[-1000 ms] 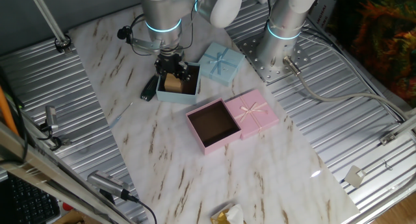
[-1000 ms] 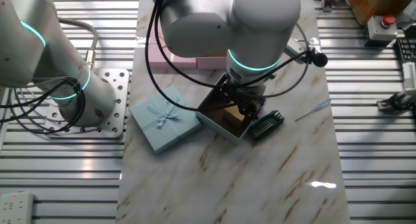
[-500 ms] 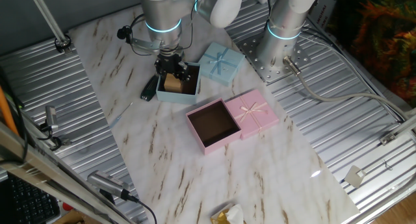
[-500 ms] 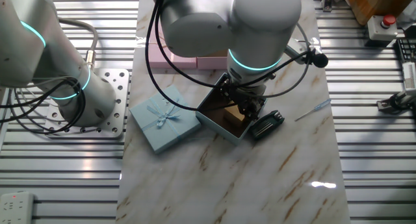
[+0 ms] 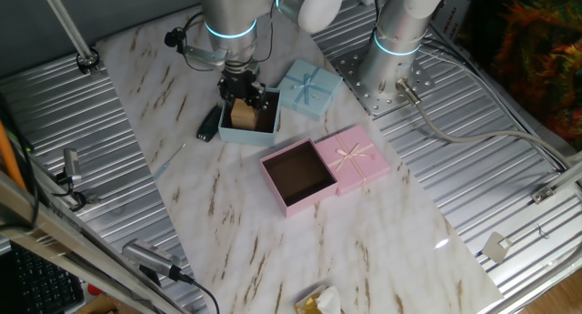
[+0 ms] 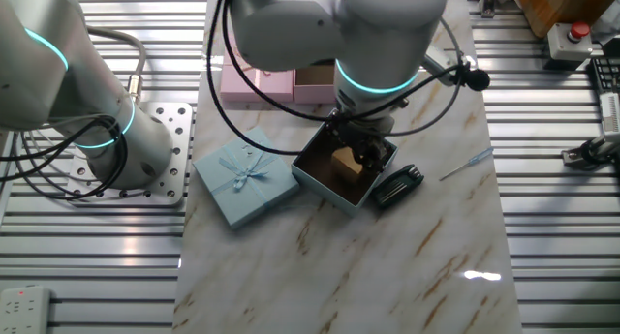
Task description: Move an object from one box to another
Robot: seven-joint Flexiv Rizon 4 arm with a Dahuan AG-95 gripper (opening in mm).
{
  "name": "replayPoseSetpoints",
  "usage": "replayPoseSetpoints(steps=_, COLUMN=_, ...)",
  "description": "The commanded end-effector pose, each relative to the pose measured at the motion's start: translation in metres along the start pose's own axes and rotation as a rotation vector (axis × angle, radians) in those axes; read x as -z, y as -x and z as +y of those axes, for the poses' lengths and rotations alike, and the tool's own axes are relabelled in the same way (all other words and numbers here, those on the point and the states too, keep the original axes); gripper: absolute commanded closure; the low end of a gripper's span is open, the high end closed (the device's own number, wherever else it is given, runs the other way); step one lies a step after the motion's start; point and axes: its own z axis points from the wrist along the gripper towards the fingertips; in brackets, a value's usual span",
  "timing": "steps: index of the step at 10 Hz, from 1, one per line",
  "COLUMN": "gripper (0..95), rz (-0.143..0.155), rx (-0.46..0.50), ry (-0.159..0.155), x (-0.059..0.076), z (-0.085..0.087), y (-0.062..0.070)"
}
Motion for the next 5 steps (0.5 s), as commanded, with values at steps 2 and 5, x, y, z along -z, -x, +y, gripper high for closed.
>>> replayPoseSetpoints(steps=2, gripper=95.0, rz=-0.002, rx=-0.08, ry=-0.002, x=0.025, z=0.009, y=0.003)
replayPoseSetpoints(steps=5, gripper=95.0, rz=-0.003, rx=-0.151, ry=-0.011, x=0.043, z=0.012, y=0.011)
